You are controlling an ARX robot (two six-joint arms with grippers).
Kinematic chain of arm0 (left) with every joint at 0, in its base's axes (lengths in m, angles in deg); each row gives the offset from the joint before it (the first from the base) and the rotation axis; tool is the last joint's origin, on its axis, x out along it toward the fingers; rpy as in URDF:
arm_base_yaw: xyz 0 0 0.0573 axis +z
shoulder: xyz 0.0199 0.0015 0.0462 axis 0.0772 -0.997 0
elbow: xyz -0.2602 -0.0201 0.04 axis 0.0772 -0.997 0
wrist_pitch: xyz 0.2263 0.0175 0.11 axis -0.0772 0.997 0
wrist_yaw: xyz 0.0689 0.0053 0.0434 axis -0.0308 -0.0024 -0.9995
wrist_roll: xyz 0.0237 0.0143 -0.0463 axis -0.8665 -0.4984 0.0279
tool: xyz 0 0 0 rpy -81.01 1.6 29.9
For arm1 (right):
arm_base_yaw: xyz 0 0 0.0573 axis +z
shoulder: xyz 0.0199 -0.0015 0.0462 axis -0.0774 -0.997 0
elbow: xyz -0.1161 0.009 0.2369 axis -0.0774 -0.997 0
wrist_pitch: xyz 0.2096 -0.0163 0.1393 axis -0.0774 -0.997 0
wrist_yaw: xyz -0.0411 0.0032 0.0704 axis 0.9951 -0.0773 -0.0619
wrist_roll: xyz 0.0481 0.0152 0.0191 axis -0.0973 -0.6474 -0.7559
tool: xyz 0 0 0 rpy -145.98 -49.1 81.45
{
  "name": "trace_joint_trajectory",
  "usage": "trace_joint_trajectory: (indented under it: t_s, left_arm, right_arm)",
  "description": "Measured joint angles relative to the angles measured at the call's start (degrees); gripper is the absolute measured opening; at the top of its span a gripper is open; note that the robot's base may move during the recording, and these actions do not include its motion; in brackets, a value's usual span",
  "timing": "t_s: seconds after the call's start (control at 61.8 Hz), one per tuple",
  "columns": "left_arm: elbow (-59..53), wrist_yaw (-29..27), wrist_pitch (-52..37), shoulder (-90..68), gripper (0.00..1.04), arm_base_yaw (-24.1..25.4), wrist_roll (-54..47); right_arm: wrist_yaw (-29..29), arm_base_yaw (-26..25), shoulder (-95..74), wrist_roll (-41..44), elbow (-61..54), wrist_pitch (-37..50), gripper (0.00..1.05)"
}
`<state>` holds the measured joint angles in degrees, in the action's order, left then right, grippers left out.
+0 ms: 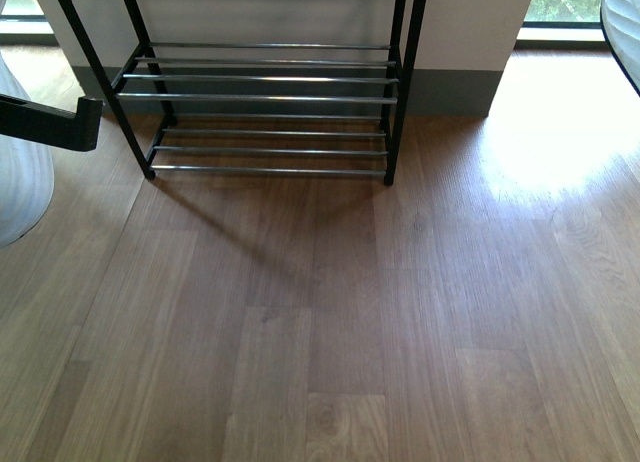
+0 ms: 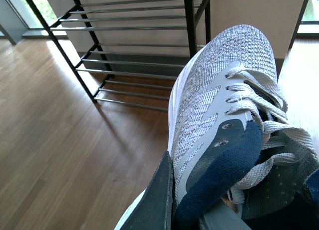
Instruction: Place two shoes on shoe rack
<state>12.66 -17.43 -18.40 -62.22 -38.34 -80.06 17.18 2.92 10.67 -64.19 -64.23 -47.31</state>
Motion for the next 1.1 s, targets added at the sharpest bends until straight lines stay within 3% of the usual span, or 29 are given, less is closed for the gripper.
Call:
trace_joint_trajectory:
  t_s: [1.101]
  left_arm:
    - [0.0,0.2,0.0,-0.1,0.02,0.2,-0.1]
  right_arm:
    - [0.0,0.1,0.0,0.0,-0.1,0.0,0.01]
